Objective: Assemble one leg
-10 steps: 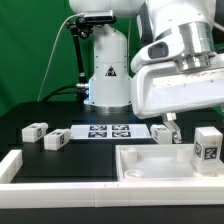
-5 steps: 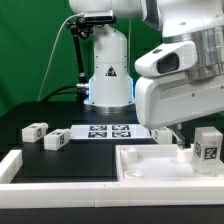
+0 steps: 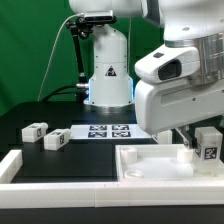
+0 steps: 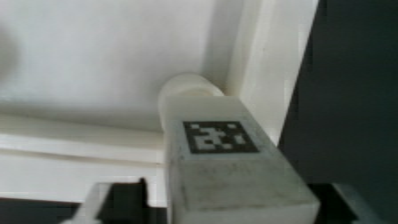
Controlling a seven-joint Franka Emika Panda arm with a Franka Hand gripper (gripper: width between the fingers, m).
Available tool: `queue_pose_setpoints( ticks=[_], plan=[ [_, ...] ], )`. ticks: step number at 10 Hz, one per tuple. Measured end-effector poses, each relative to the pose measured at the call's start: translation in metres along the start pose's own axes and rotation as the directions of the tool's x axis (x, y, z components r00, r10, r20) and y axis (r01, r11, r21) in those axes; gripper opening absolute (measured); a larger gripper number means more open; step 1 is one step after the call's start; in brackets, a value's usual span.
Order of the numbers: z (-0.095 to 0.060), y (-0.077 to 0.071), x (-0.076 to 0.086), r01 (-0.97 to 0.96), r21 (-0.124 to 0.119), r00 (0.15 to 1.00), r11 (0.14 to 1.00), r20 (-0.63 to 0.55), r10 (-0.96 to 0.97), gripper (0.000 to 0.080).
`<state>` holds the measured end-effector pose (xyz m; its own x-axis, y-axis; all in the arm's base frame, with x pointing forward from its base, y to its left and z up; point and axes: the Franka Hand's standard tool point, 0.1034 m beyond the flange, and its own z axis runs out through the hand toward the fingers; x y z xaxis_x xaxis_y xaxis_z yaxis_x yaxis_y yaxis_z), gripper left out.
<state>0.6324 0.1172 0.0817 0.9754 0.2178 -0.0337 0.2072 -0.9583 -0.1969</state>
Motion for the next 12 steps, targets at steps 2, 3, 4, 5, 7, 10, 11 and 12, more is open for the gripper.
queue_pose_setpoints(
  ticks=[2, 3, 4, 5, 7, 10, 11, 12],
  plan=[
    [-0.0004, 0.0033, -0.0002, -0.001, -0.005, 1.000, 1.000, 0.000, 0.001, 0.0297],
    [-0.0004, 0.0035, -0.0002, -0.019, -0.005, 1.000, 1.000, 0.000, 0.019, 0.0297],
    [-0.0005, 0.0038, -0.0002, -0.034, -0.005, 0.999, 0.999, 0.000, 0.034, 0.0297],
    [-0.0005, 0.0043, -0.0003, -0.042, -0.003, 0.999, 0.999, -0.005, 0.042, 0.0297],
    [-0.0004, 0.0064, -0.0046, -0.312, 0.030, 0.949, 0.949, -0.031, 0.313, 0.0296],
    [0.0002, 0.0067, -0.0039, -0.599, 0.048, 0.799, 0.799, -0.029, 0.601, 0.0297],
    [0.0009, 0.0056, -0.0044, -0.691, 0.049, 0.721, 0.722, -0.024, 0.692, 0.0297],
    [0.0019, 0.0039, -0.0047, -0.783, 0.046, 0.620, 0.620, -0.019, 0.785, 0.0297]
  ],
)
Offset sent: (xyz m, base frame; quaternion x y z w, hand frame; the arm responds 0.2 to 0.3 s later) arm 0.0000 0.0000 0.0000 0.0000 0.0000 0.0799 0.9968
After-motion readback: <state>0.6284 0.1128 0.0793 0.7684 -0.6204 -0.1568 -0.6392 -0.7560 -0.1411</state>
